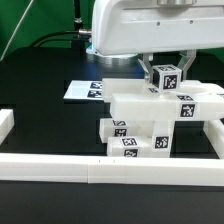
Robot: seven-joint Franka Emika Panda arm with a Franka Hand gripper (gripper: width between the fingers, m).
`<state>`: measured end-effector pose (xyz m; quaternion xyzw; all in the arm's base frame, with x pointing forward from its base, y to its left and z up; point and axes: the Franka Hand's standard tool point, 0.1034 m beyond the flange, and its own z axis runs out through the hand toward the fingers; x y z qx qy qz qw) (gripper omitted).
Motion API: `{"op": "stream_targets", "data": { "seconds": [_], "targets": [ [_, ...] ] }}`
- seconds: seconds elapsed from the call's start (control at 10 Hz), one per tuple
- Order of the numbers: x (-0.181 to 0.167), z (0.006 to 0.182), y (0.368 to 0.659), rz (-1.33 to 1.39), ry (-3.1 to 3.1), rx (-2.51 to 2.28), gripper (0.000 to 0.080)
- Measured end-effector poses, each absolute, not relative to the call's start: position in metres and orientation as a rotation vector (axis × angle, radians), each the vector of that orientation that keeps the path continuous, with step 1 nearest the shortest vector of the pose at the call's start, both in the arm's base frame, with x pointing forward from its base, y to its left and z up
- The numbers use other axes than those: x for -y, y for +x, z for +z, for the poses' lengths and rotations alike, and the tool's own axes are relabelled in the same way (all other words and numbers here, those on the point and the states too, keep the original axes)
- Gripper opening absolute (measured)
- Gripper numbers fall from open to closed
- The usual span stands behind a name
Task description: Assemble chair
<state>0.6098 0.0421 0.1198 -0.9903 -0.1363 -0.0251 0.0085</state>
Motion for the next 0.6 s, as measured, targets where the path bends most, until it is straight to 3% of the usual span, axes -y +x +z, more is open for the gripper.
{"op": "stream_targets", "data": {
  "seconds": [0.6],
  "targets": [
    [-0.018, 0.114, 0.610, -0.074, -3.094, 0.478, 0.0268]
  ]
}}
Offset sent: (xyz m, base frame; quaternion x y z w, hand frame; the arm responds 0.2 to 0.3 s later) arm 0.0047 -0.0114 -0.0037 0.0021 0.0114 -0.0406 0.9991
